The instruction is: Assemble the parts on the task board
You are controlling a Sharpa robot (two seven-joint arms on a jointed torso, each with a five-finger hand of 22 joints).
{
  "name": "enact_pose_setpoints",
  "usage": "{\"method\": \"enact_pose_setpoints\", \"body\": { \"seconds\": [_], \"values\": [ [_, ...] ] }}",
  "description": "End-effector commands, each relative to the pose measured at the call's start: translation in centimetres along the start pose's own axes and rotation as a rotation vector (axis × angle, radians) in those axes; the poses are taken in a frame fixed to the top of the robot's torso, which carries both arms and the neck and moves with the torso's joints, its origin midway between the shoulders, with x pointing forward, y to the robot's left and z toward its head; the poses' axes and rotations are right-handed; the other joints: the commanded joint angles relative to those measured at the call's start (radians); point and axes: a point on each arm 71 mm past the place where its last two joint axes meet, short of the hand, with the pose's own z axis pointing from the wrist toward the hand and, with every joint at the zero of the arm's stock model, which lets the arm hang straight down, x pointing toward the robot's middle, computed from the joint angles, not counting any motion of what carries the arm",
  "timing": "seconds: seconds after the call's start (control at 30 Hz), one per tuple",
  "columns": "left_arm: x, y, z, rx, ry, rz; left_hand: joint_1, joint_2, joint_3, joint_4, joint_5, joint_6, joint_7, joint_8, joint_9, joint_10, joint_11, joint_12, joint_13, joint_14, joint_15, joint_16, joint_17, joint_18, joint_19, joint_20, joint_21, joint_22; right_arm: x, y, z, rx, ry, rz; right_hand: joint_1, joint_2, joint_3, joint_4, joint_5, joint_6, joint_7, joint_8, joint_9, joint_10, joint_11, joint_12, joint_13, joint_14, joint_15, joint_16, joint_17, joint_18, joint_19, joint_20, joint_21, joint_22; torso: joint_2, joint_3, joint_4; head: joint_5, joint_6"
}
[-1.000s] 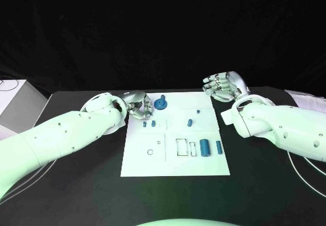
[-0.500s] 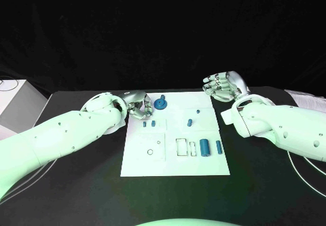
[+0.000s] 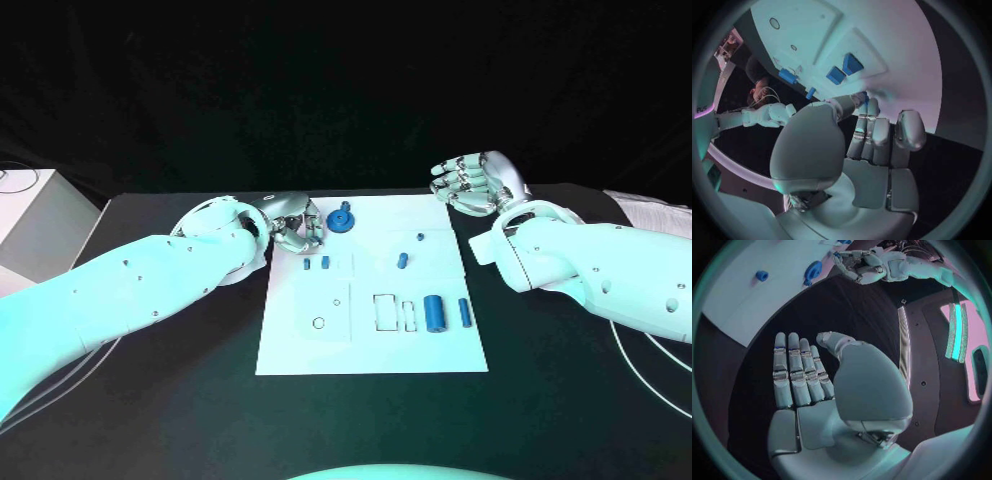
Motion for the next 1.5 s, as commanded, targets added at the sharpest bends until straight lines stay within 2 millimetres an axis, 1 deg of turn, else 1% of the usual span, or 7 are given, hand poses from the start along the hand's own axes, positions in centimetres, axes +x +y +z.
{"method": "enact_pose_setpoints", "body": {
  "seconds": [0.03,0.53,0.97,1.13,1.43,1.5],
  "values": [
    [0.35,-0.49,0.1,0.024,0.021,-0.012,-0.006,0.006,0.0,-0.008,0.004,-0.001,0.008,-0.005,0.001,0.009,0.002,-0.009,-0.002,-0.006,0.001,-0.005,-0.004,0.007,-0.005,0.003,-0.006,-0.002,0.09,0.16,-0.02,-0.017,0.009,-0.002,-0.006,-0.001,0.0,-0.004,-0.006,0.005,0.002,-0.006,-0.001,-0.001,-0.006,-0.007,-0.001,0.008,0.001,-0.004,-0.001,0.004,0.004,-0.001,0.0,-0.001,0.0,-0.0004,0.0004,0.0,0.001],
    [0.31,-0.69,0.13,0.044,0.013,-0.022,-0.002,0.004,-0.001,-0.012,0.004,-0.003,0.009,-0.009,0.002,0.019,0.002,-0.027,-0.005,-0.007,0.002,-0.009,-0.007,0.007,-0.003,0.003,-0.004,0.001,0.1,0.17,-0.02,-0.016,0.01,-0.001,-0.006,-0.001,0.0,-0.004,-0.006,0.005,0.002,-0.006,-0.001,-0.001,-0.006,-0.007,-0.001,0.008,0.001,-0.004,-0.001,0.004,0.004,-0.001,0.0,-0.001,0.0,-0.0002,0.0008,0.0,-0.001],
    [0.35,-0.77,0.13,0.05,0.018,-0.023,-0.01,-0.005,-0.009,-0.011,0.004,-0.005,0.008,-0.013,0.002,0.026,0.003,-0.036,-0.005,-0.007,0.003,-0.011,-0.007,0.007,-0.005,0.003,-0.006,-0.001,0.08,0.16,-0.04,-0.016,0.01,-0.001,-0.006,-0.001,0.0,-0.004,-0.006,0.005,0.002,-0.006,-0.001,-0.001,-0.006,-0.007,-0.001,0.008,0.001,-0.004,-0.001,0.004,0.004,-0.001,0.0,-0.001,0.0,0.0006,0.0007,0.0,-0.002],
    [0.35,-0.81,0.14,0.051,0.017,-0.023,-0.01,-0.006,-0.01,-0.011,0.004,-0.005,0.008,-0.013,0.002,0.028,0.002,-0.036,-0.004,-0.007,0.003,-0.011,-0.006,0.007,-0.005,0.004,-0.006,-0.001,0.08,0.16,-0.04,-0.016,0.01,-0.001,-0.006,-0.001,0.0,-0.004,-0.006,0.005,0.002,-0.006,-0.001,-0.001,-0.006,-0.007,-0.001,0.008,0.001,-0.004,-0.001,0.004,0.004,-0.001,0.0,-0.001,0.0,0.0001,0.0005,0.0,-0.004],
    [0.42,-0.74,0.12,0.047,0.026,-0.018,-0.012,-0.009,-0.013,-0.012,0.004,-0.005,0.007,-0.014,0.002,0.031,0.002,-0.035,-0.002,-0.007,0.002,-0.011,-0.005,0.007,-0.005,0.004,-0.006,0.0,0.07,0.15,-0.05,-0.015,0.01,-0.001,-0.006,-0.001,0.0,-0.004,-0.006,0.005,0.002,-0.006,-0.001,-0.001,-0.006,-0.007,-0.001,0.008,0.001,-0.004,-0.001,0.004,0.004,-0.001,0.0,-0.001,0.0,0.0002,0.0,0.0,-0.004],
    [0.43,-0.72,0.12,0.046,0.027,-0.017,-0.013,-0.01,-0.013,-0.012,0.004,-0.004,0.006,-0.014,0.003,0.032,0.001,-0.035,-0.002,-0.006,0.002,-0.011,-0.003,0.007,-0.004,0.004,-0.005,0.001,0.07,0.15,-0.04,-0.015,0.01,-0.001,-0.006,-0.001,0.0,-0.004,-0.006,0.005,0.002,-0.006,-0.001,-0.001,-0.006,-0.007,-0.001,0.008,0.001,-0.004,-0.001,0.004,0.004,-0.001,0.0,-0.001,0.0,-0.0004,0.0002,0.0,-0.003]
  ]
}}
